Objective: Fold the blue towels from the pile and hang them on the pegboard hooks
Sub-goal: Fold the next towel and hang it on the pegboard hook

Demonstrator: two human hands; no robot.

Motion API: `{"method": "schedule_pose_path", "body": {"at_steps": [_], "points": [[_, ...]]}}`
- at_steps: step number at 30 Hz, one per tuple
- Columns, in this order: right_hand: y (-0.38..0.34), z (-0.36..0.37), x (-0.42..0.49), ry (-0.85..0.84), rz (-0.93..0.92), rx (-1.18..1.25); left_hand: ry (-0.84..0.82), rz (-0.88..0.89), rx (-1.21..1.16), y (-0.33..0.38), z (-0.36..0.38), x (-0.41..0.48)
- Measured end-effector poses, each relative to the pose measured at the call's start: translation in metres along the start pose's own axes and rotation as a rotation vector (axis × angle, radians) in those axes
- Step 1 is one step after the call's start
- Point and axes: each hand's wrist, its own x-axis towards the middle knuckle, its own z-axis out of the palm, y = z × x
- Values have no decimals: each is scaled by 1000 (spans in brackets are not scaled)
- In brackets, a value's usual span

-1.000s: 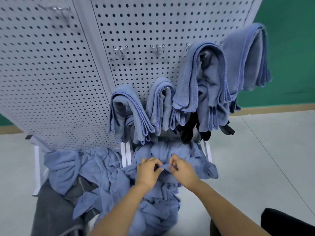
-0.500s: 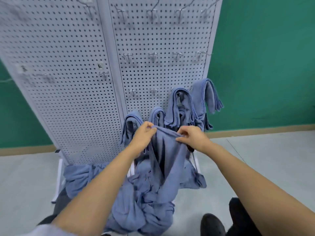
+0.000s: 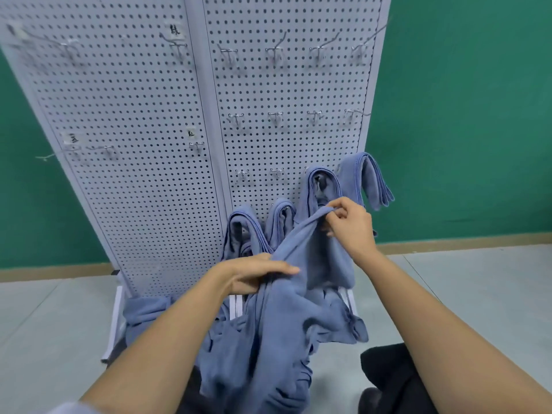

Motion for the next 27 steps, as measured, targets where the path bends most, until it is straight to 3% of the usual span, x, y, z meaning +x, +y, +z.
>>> {"method": "schedule_pose_path", "body": {"at_steps": [3, 5, 7, 10, 12, 15, 19, 24, 27], "points": [[-1, 3, 4, -153, 12, 125, -48, -94, 145, -1, 7, 5], [-5, 5, 6, -315, -4, 150, -40, -119, 111, 1, 12, 5], [-11, 7, 5, -413, 35, 244, -12, -4, -119, 5, 14, 6], [-11, 6, 4, -347, 123, 288, 57, 251, -518, 17, 11, 3], [-8, 2, 2, -281, 199, 232, 151, 379, -675, 24, 8, -1], [1, -2, -1, -370, 358, 198, 220, 476, -784, 31, 3, -9], [-1, -2, -6, -531, 438, 358, 201, 458, -764, 33, 5, -13], [-7, 1, -3, -340, 319, 554, 182, 355, -503, 30, 5, -16], [-6, -4, 1, -273, 255, 510, 379, 267, -351, 26, -4, -17]]}}
